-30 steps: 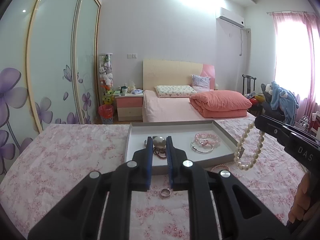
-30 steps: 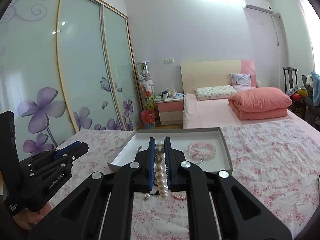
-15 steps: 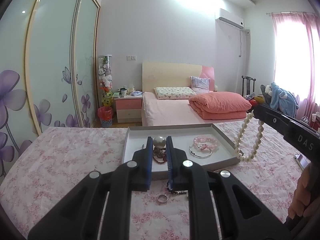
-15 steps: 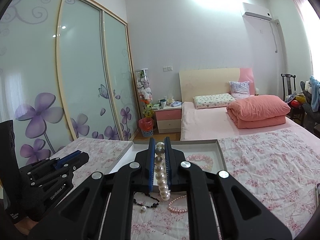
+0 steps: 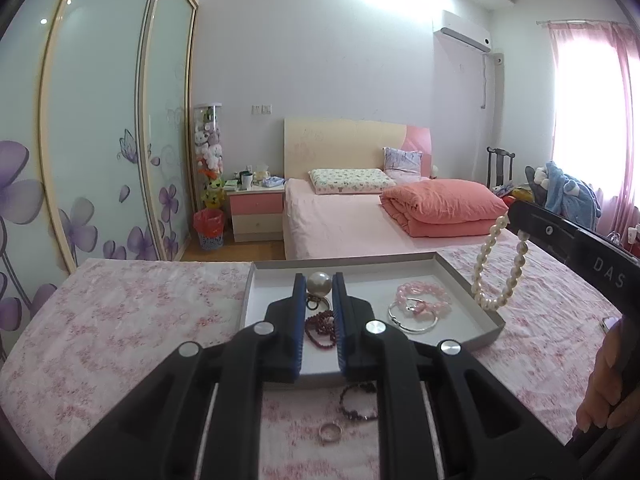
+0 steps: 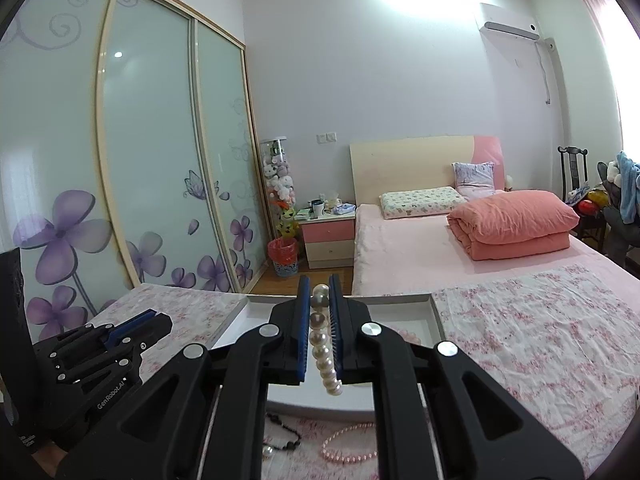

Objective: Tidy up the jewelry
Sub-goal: 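Carry the earring and white pearl bracelet into the grey tray while opening both tools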

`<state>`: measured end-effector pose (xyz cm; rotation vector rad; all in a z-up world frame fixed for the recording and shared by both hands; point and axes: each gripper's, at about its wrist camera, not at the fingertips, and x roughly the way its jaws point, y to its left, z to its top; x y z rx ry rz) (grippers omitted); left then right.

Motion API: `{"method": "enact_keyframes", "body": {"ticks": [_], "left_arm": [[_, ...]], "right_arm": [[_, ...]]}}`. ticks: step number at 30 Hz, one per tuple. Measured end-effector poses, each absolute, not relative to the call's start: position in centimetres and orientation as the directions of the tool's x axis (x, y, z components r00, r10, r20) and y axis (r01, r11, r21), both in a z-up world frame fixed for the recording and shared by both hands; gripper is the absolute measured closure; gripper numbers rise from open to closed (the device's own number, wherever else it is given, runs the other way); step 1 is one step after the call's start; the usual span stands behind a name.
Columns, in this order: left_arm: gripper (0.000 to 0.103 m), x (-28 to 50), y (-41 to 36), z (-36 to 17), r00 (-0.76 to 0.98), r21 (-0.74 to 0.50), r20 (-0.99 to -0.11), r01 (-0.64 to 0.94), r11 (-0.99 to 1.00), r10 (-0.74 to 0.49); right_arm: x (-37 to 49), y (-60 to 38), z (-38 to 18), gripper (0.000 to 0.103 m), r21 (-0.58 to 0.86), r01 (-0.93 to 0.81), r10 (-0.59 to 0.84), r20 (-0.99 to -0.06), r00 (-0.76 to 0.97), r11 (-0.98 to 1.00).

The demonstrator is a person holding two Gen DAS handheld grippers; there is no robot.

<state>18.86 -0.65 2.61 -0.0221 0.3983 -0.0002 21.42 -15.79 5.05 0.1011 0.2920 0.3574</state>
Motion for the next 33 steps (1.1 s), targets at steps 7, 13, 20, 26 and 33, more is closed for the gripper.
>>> {"method": "enact_keyframes", "body": {"ticks": [7, 13, 20, 26, 33], "left_arm": [[0.089, 23.0, -0.5, 1.5, 0.91, -0.023, -0.415, 0.011, 1.0, -0.02], [0.089, 26.3, -0.2, -0.2, 0.88, -0.045, -0.473, 0.025, 0.999, -0.043], [0.089, 29.0, -0.2, -1.8, 0.85, -0.059, -0.523, 0.03, 0.998, -0.057], [0.087, 30.6, -0.3, -3.1, 0.831, -0.073, -0.552, 0.037, 0.997, -0.071], [0.078, 31.0, 1.2, -3.6, 0.821, -0.09, -0.569, -0.006, 0.996, -0.047]], "right_arm": [[24.8, -15.0, 4.4, 0.093, 0.161, -0.321, 0.356, -0.295, 0.887, 0.933], [28.5, -14.1, 2.3, 0.093, 0.182, -0.309, 0.357, -0.381, 0.853, 0.934], [31.4, -13.4, 0.1, 0.093, 0.226, -0.288, 0.363, -0.46, 0.81, 0.931], [32.5, -13.1, -0.8, 0.091, 0.226, -0.281, 0.359, -0.503, 0.786, 0.933], [32.0, -14.5, -0.6, 0.062, 0.232, -0.246, 0.331, -0.49, 0.806, 0.941]]}}
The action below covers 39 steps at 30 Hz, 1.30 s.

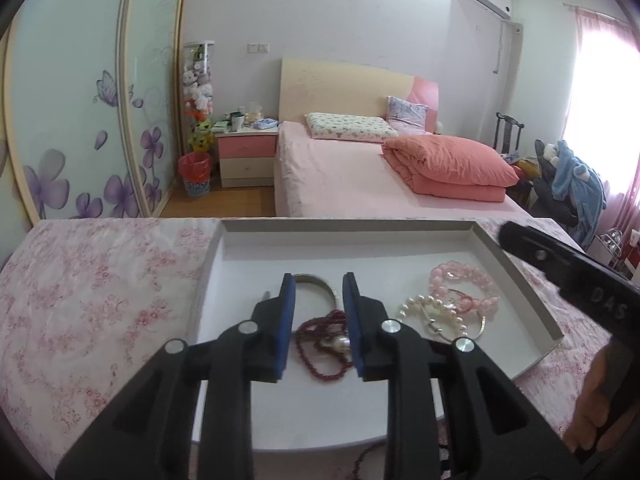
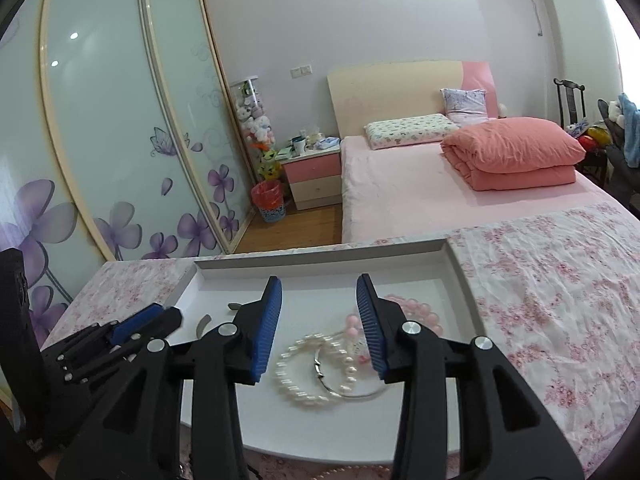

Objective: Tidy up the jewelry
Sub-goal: 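Carry the earring and white pearl bracelet into the grey tray while opening both tools, then withdraw both open tools from the tray toward the remaining jewelry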

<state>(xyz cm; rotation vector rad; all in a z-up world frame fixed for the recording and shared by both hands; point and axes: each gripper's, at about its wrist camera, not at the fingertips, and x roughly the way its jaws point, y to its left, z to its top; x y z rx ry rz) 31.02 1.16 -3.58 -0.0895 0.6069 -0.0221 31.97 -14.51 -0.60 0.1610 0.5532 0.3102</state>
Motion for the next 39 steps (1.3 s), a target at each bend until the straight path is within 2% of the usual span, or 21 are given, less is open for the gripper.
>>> {"method": "enact_keyframes", "body": {"ticks": [8, 24, 27, 39], "left_arm": [[0.078, 29.5, 2.7, -3.2, 0.819, -0.103, -0.573, -0.051, 0.993, -0.017], [0.077, 24.4, 3.4, -4.1, 0.79, -0.119, -0.612, -0.041, 0.992, -0.041], [0.071, 22.6, 3.3, -4.2, 0.788, -0.129, -0.613, -0.028, 0.991, -0.057], [0.065, 18.2, 0.7, -6.4, 0.708, -0.126, -0.691, 0.079, 0.989, -0.144]], "right_arm": [[31.0, -15.3, -0.9, 0.062, 0.228, -0.237, 0.322, -0.501, 0.803, 0.944], [28.0, -16.4, -2.3, 0.063, 0.21, -0.226, 0.306, -0.546, 0.78, 0.951], [26.5, -16.7, -2.5, 0.063, 0.196, -0.234, 0.304, -0.555, 0.774, 0.952], [21.1, -18.1, -5.0, 0.062, 0.14, -0.245, 0.274, -0.662, 0.698, 0.959]]}}
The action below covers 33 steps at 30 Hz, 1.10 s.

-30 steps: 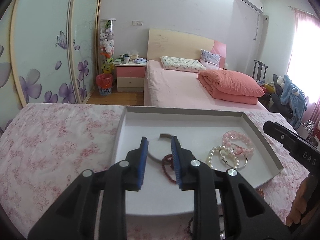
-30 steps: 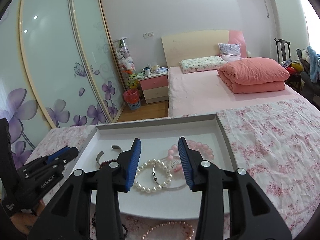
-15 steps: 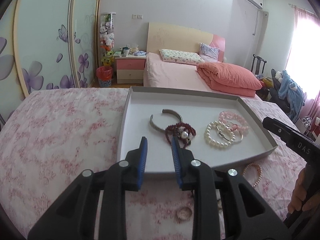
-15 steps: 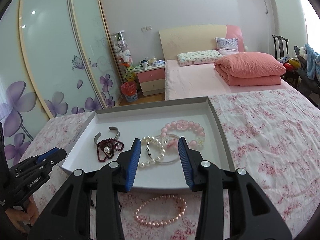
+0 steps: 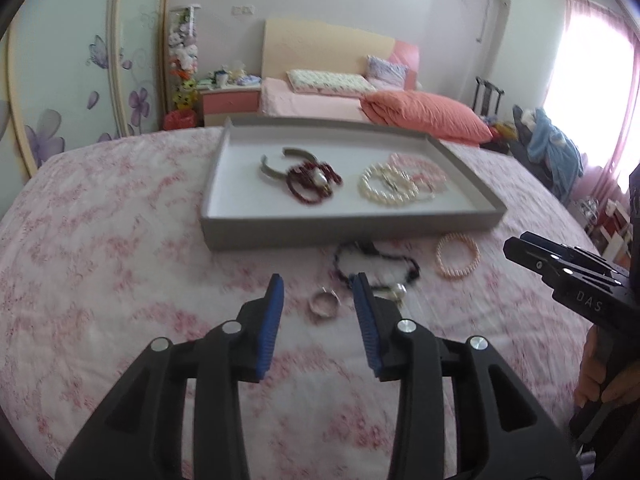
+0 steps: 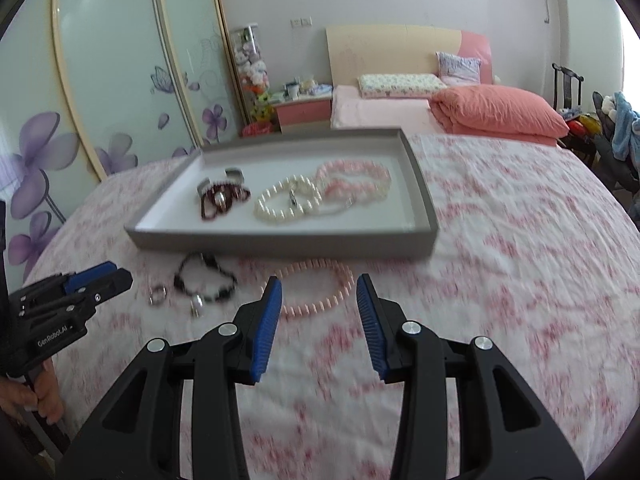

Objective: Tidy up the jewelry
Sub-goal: 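Withdraw both open tools from the tray toward the remaining jewelry, then grasp the silver ring with the left tool while the right tool grasps the pink pearl bracelet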

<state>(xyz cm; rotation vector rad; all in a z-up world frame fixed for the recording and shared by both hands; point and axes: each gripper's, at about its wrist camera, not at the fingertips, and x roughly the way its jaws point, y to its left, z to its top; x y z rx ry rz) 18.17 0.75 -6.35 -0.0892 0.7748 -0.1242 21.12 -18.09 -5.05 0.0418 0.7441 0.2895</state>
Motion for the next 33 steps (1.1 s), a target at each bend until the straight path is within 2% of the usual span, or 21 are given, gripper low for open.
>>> {"method": "enact_keyframes", "body": {"ticks": [7, 14, 16, 20, 33], "left_arm": [[0.064, 19.4, -0.5, -8.2, 0.638, -0.102, -0.757, 0.094, 0.99, -0.138], [0.064, 20.8, -0.9, -9.0, 0.618, -0.074, -0.78, 0.072, 0.995, -0.103], [0.066, 21.0, -1.0, -9.0, 0.618, -0.072, -0.78, 0.072, 0.995, -0.101], [0.081, 21.2, -1.2, -9.0, 0.62, -0.059, -0.78, 0.072, 0.996, -0.091], [0.081, 20.5, 2.6, -8.9, 0.621, -0.043, -0.784, -0.026, 0.999, -0.017]], "right_arm": [[20.4, -19.1, -6.3, 0.062, 0.148, -0.205, 0.25, -0.698, 0.672, 0.967], [20.4, -19.2, -6.4, 0.062, 0.151, -0.203, 0.249, -0.7, 0.669, 0.968], [20.5, -19.2, -6.5, 0.062, 0.153, -0.2, 0.249, -0.701, 0.668, 0.968], [20.5, -19.2, -6.6, 0.062, 0.155, -0.198, 0.248, -0.703, 0.666, 0.968], [22.0, -18.5, -6.8, 0.063, 0.159, -0.213, 0.26, -0.733, 0.629, 0.964]]}}
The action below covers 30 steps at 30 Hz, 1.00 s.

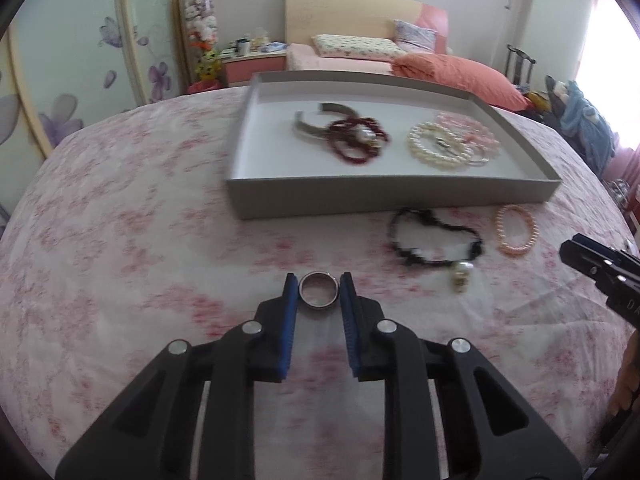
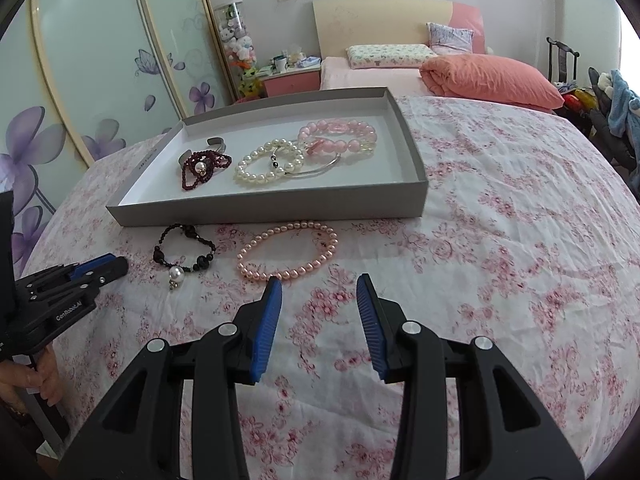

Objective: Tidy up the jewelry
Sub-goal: 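Grasp the silver ring with the left tool while the right tool grasps the pink pearl bracelet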

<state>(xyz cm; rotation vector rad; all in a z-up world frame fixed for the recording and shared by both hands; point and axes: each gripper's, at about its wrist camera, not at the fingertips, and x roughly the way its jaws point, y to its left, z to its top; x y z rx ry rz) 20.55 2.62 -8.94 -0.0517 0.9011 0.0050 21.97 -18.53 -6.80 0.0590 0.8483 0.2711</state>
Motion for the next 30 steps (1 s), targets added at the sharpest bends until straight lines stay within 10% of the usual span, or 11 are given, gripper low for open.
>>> {"method": "enact_keyframes", "body": {"ticks": [25, 30], "left_arm": [[0.081, 20.0, 4.5, -8.9, 0.628, -0.083, -0.778, -0.062, 0.995, -0.026], [0.081, 20.0, 4.5, -8.9, 0.628, -0.084, -0.778, -0.062, 0.995, -0.027]], "right_arm": [[25.8, -16.6, -8.2, 0.078, 0.112, -0.168, 0.192, -0.777, 0.6, 0.979], [25.7, -16.9, -8.3, 0.094, 0.085, -0.157, 0.165, -0.771, 0.615, 0.984]]}}
